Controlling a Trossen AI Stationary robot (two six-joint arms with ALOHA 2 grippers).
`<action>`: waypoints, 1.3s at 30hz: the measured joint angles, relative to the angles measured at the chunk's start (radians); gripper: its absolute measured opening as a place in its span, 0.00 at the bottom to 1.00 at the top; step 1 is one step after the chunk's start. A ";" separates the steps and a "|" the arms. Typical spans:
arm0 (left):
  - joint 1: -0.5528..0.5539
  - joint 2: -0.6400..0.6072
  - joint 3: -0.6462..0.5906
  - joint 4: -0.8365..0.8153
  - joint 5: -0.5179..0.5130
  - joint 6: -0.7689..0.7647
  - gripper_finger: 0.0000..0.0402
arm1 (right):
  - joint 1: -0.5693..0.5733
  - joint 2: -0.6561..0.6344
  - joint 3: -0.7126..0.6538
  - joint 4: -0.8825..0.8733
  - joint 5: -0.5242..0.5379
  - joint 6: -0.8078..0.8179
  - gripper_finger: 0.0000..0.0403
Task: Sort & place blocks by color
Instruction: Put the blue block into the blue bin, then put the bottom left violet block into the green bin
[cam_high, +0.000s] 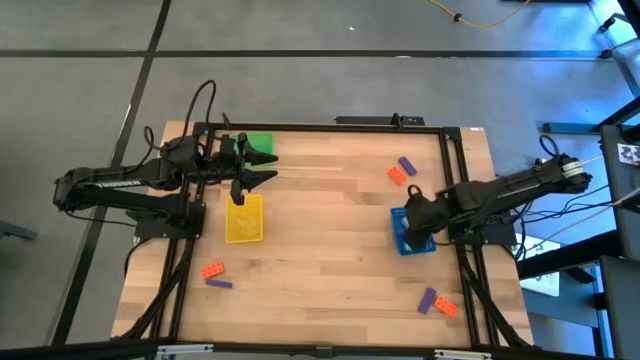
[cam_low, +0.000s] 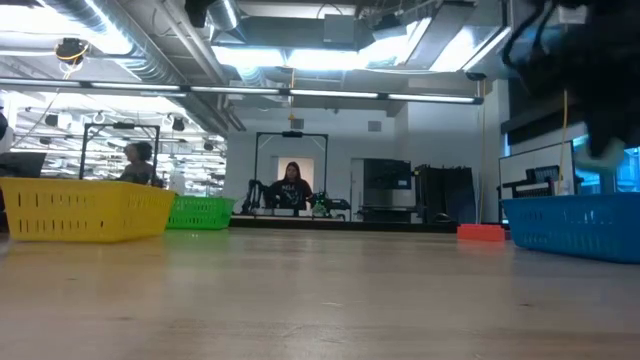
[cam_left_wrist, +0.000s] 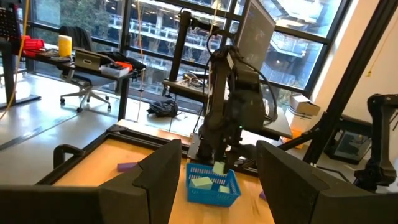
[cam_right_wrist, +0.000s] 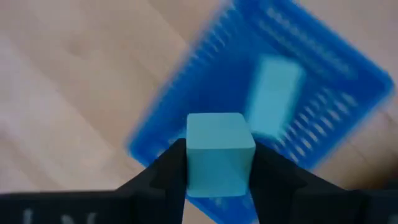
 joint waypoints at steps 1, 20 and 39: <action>0.000 0.000 0.000 0.000 0.000 0.000 0.50 | 0.005 0.018 0.000 -0.023 0.000 0.005 0.33; 0.001 0.000 0.000 0.001 -0.031 0.001 0.50 | 0.007 0.244 -0.047 0.128 0.041 0.007 0.54; 0.001 0.000 0.000 0.001 -0.040 0.000 0.50 | 0.007 0.263 -0.047 0.139 0.045 0.003 0.79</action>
